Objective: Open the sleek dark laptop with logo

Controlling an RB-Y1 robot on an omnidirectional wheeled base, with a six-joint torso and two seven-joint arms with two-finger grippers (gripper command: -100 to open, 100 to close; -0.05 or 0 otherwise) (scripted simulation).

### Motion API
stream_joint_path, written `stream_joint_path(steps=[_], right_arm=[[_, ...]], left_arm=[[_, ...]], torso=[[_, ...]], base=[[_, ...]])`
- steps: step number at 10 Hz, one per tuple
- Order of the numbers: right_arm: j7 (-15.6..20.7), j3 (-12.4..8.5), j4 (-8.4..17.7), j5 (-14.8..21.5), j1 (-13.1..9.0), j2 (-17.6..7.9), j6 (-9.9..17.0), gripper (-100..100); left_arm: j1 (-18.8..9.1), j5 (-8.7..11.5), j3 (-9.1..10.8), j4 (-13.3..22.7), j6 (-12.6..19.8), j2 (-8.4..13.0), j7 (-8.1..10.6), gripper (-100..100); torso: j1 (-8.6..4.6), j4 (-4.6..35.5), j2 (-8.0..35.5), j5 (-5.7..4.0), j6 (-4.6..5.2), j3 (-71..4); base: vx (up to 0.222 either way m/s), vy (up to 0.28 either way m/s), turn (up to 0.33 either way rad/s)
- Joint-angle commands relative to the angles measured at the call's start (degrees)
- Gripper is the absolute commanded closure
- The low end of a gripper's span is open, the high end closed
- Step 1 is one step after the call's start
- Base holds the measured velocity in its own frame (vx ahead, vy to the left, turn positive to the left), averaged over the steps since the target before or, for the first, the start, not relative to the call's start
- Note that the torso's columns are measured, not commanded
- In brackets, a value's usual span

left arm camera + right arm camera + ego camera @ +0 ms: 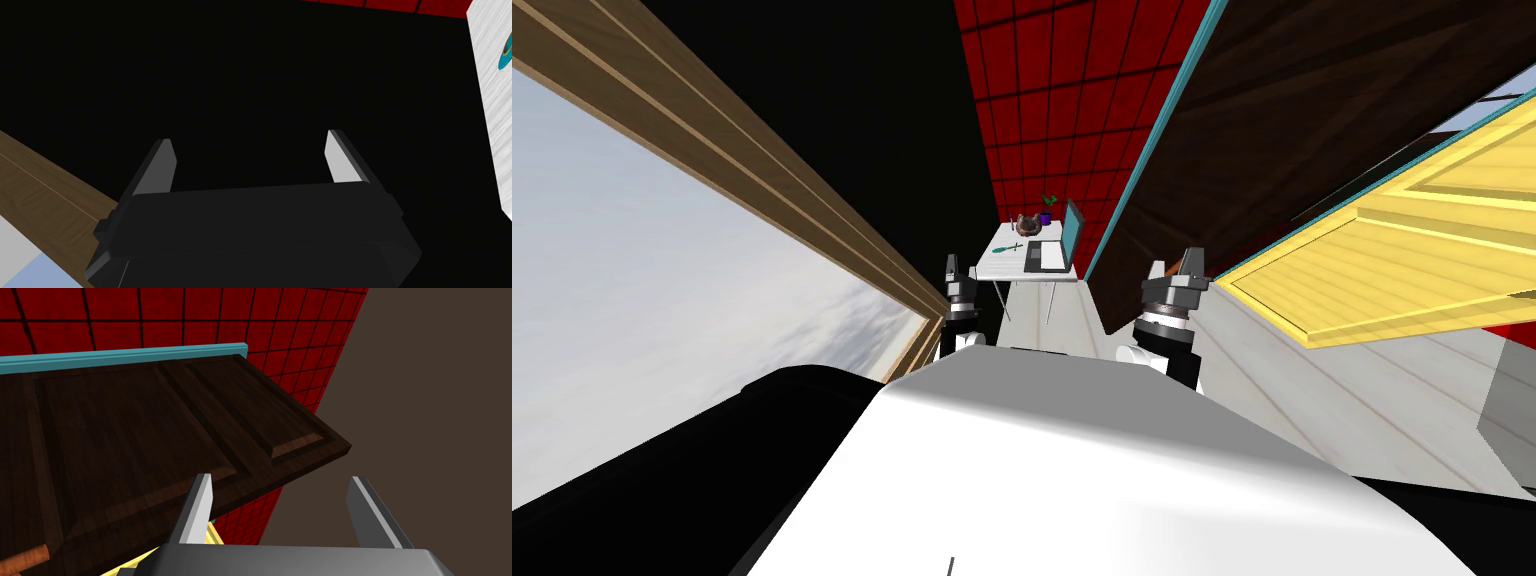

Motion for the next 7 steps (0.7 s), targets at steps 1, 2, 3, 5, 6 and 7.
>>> stream_joint_path(steps=[1, 2, 3, 5, 6, 7], right_arm=[[0.0, 0.0, 0.0, 0.0, 0.0, 0.0, 0.0, 0], [0.0, 0.0, 0.0, 0.0, 0.0, 0.0, 0.0, 0], [0.0, 0.0, 0.02, 0.0, 0.01, 0.0, 0.0, 0], [0.0, 0.01, 0.03, 0.0, 0.01, 0.01, 0.01, 0], [0.0, 0.01, 0.03, 0.0, 0.01, 0.01, 0.01, 0], [0.0, 0.01, 0.03, 0.0, 0.01, 0.01, 0.01, 0]], left_arm=[[0.0, 0.0, 0.0, 0.0, 0.0, 0.0, 0.0, 0], [0.01, -0.08, 0.14, -0.07, 0.64, 1.69, -0.09, -100], [0.02, -0.16, 0.28, -0.18, 1.28, 2.85, -0.19, -100], [0.07, -0.39, 0.68, -0.6, 3.08, 4.96, -0.45, -100], [0.1, -0.53, 0.93, -0.91, 4.2, 5.8, -0.62, -100], [0.13, -0.69, 1.2, -1.25, 5.42, 6.51, -0.8, -100]], torso=[[0.0, 4.23, 4.23, 0.0, 0.0, -8.46], [0.0, 8.46, 8.46, 0.0, 0.0, -16.92], [-0.05, 10.34, 10.38, -0.01, 0.0, -20.87], [-0.12, 11.05, 10.99, -0.03, 0.0, -22.29], [-0.12, 11.11, 11.06, -0.03, 0.0, -22.32], [-0.09, 11.13, 11.1, -0.03, 0.0, -22.31]], base=[[0.0, 0.0, 0.0], [0.011, -0.02, -0.007], [0.021, -0.045, -0.01], [0.034, -0.076, -0.012], [0.04, -0.1, -0.015], [0.05, -0.093, -0.014]])
